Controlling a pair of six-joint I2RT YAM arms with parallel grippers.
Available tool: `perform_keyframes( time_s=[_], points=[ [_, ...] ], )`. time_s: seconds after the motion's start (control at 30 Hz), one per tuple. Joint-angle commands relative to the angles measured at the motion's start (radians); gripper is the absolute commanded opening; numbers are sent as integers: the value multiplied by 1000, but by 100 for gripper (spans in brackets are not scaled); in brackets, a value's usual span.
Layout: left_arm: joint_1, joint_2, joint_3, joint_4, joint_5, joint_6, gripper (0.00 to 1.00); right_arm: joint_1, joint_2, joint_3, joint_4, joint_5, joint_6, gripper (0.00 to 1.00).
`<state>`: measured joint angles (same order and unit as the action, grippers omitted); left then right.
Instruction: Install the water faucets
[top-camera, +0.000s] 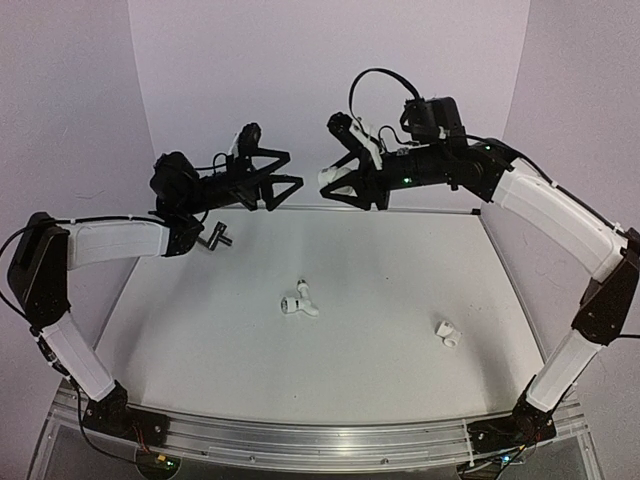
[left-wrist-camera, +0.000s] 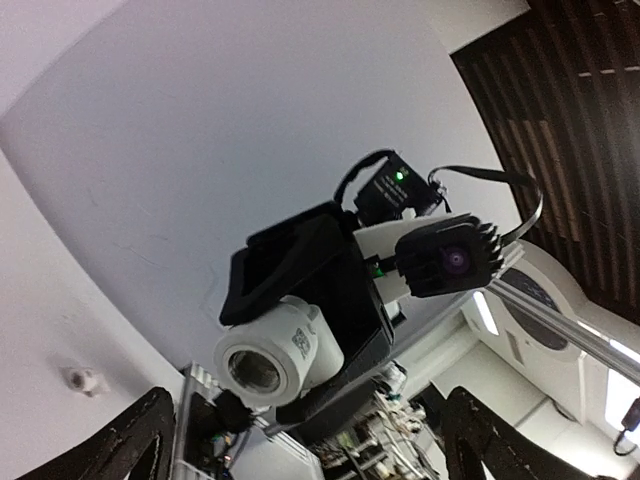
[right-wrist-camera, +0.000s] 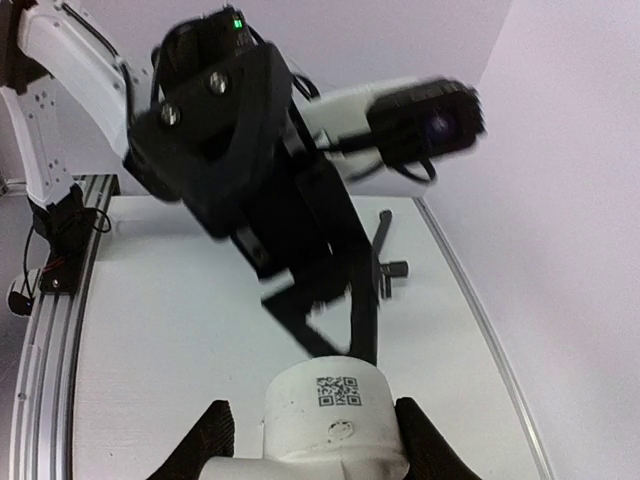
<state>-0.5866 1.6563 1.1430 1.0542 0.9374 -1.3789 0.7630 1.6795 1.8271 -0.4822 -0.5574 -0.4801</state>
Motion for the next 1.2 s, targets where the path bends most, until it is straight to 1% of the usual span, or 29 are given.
perform_keyframes(
  time_s=[0.0, 0.03, 0.07, 0.1, 0.17, 0.2, 0.3, 0.37, 0.43, 0.53, 0.63, 0.8, 1.1, 1.17],
  points=[
    [60, -158, 42, -677, -247, 520, 100, -79, -77, -109, -32, 137, -49, 23],
    [51, -175, 75, -849, -334, 652, 100, -96, -77, -147, -49, 169, -64, 23],
    [43, -186, 99, -968, -432, 749, 100, -111, -73, -175, -65, 214, -77, 23],
    [39, -194, 114, -1050, -516, 806, 100, -122, -68, -209, -79, 256, -90, 23],
    [37, -200, 126, -1158, -689, 840, 100, -137, -54, -288, -105, 344, -122, 23],
    [37, -204, 123, -1185, -768, 840, 100, -138, -48, -325, -109, 390, -134, 23],
    [38, -227, 50, -1120, -869, 824, 100, -140, -29, -422, -113, 488, -160, 24],
    [38, -238, -7, -1046, -881, 802, 100, -139, -6, -452, -116, 519, -160, 24],
    [38, -230, -21, -1030, -879, 794, 100, -140, 26, -474, -118, 530, -157, 24],
    [37, -197, 8, -1084, -841, 794, 100, -140, 85, -494, -120, 527, -160, 25],
    [35, -132, 64, -1166, -810, 745, 100, -139, 157, -508, -116, 519, -172, 26],
    [4, -53, 99, -1224, -867, 683, 100, -139, 233, -532, -69, 516, -172, 28],
    [-8, 23, 138, -1271, -870, 646, 100, -139, 306, -539, -42, 540, -163, 42],
    [-12, 30, 144, -1279, -869, 647, 100, -138, 308, -538, -42, 541, -161, 49]
  ],
)
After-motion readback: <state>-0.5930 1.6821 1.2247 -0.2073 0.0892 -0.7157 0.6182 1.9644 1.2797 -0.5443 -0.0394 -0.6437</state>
